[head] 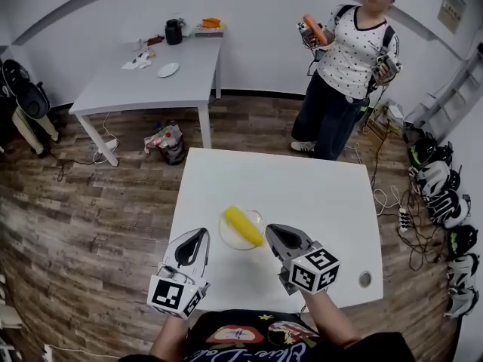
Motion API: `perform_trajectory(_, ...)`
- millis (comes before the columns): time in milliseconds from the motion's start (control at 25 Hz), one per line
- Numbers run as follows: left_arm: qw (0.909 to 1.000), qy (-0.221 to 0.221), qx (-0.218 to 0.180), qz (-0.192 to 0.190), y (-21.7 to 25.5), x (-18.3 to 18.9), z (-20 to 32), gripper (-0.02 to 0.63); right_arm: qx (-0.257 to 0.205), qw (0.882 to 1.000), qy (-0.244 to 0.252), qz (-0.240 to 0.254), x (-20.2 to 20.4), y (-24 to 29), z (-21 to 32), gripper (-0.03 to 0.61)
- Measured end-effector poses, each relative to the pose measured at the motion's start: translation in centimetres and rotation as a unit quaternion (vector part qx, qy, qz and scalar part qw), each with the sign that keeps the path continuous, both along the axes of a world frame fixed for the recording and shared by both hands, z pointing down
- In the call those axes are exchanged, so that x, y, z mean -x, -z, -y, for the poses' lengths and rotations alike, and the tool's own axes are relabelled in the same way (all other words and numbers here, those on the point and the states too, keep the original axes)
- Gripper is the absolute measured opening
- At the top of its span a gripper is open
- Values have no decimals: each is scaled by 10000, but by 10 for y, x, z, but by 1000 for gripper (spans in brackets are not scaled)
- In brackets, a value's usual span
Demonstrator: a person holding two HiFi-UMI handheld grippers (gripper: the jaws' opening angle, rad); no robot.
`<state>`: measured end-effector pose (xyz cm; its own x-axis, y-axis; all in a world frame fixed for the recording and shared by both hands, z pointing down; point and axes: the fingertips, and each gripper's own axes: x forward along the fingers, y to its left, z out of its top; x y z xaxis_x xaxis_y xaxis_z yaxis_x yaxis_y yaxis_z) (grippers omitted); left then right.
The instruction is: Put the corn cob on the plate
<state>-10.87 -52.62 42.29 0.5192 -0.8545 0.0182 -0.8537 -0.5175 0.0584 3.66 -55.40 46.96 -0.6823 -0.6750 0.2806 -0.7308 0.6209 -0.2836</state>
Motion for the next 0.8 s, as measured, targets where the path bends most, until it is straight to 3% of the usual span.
perform_trajectory(800,9998,39,-44,197,11,-33,-8,-6,-369,9989,-25,292,-44,35,-2,16)
